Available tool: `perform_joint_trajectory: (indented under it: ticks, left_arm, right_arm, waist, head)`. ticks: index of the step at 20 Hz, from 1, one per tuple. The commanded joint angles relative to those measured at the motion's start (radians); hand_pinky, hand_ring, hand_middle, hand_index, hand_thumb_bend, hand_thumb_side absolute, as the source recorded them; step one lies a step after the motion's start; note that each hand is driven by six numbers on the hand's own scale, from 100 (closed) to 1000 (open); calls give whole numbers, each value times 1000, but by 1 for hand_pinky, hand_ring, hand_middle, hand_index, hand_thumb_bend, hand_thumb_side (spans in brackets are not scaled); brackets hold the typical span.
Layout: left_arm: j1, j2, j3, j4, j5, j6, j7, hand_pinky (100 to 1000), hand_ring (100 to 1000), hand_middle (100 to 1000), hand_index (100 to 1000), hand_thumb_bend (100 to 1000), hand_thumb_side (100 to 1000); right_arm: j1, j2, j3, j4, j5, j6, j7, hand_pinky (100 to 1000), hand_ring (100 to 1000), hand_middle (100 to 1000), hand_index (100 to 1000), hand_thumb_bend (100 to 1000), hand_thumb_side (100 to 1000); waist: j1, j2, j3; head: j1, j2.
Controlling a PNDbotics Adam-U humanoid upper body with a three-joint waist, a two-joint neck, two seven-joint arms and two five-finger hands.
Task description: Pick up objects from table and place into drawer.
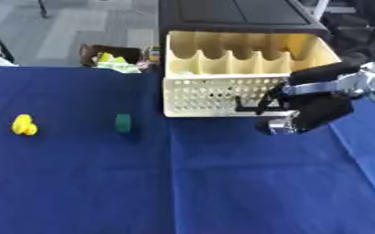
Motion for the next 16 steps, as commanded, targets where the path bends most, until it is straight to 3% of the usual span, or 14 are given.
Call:
perform_joint_trajectory:
  ticks: [1,6,16]
  left_arm:
    - [-9,10,0,-20,-2,-1,-4,425,594,523,793,100,830]
    - [-7,9,0,-20,-4,-1,-5,424,594,523,792,100,831]
    - [-5,8,1,-20,-9,2,-7,424,595,524,791,100,835]
  right_arm:
    - [-31,-23,-1,-27,87,-68,3,273,100,100,879,359,957]
    - [-55,3,17,14,156,-158,7,261,100,100,873,385,952]
    - [-64,12,8,31,142,-159,7,249,100,100,862,378,962]
  waist:
    - [1,-16,2]
    - [1,-17,3]
    - [-1,-17,-3]
  head:
    - [1,-5]
    - [2,-5]
    - [4,-8]
